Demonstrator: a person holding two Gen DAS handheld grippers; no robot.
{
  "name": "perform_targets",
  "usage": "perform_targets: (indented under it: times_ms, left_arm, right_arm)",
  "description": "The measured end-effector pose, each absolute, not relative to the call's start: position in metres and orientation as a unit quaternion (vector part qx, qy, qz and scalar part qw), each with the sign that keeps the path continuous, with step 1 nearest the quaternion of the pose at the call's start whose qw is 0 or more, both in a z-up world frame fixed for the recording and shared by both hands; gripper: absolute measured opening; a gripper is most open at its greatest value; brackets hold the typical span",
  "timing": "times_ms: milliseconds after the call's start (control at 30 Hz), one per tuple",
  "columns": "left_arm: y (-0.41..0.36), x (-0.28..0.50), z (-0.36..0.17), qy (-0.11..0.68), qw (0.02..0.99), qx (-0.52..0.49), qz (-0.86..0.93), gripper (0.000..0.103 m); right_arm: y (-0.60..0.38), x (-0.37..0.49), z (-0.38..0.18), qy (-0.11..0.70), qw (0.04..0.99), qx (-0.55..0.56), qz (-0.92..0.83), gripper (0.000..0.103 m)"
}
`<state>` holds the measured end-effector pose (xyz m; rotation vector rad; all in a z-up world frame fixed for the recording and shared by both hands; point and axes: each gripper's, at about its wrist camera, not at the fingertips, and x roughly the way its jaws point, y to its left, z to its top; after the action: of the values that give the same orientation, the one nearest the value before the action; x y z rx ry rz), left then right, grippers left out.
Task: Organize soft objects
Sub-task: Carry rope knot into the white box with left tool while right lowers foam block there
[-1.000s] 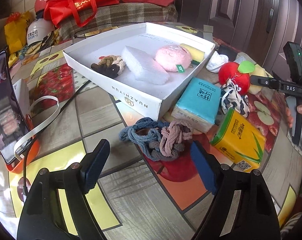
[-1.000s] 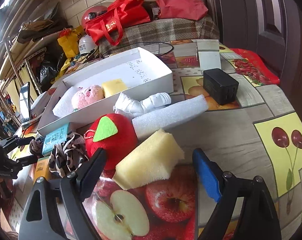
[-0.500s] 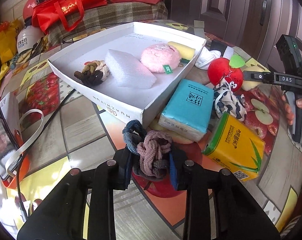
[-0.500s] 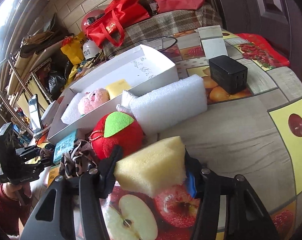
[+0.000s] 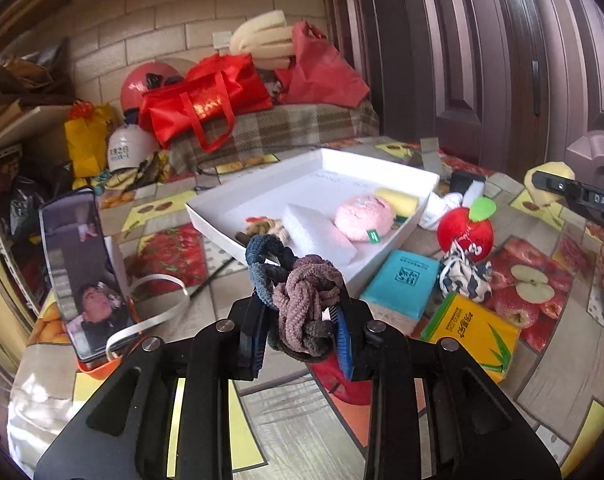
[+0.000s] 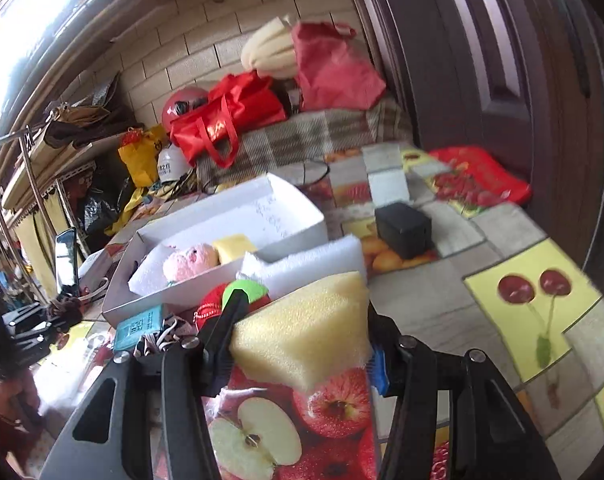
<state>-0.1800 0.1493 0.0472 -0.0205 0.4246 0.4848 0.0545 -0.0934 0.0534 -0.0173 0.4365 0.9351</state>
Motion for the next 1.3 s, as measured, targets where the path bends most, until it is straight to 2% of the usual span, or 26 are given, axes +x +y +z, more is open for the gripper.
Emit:
perform_targets:
  times_ms: [133,233,733,1300]
  left_arm:
    - [0.153,-0.191,0.054,0.161,0.949,-0.035,0.270,0.027]
    - [0.153,-0.190,0.055,0.155,0.947,-0.038,0.280,0.027]
    - [0.156,-0.148,0.054,0.159,0.941,-0.037,0.295,0.027]
    - [0.198,-0.106,0.056,0.155,0.927,-0.064,0.335,0.027]
  right_arm:
    - [-0.100,0.022,0.066,0.105,0.895,-0.039,0.432,0.053]
    - [-0.096,0.009,0.069,0.069,0.899,-0.059,0.427,0.053]
    - [-0.058,0.026,0.056,0.128,0.884,-0.047,0.448,0.053]
    - [0.003,0.022,0.057,0.106,0.880,-0.080,0.456,0.053]
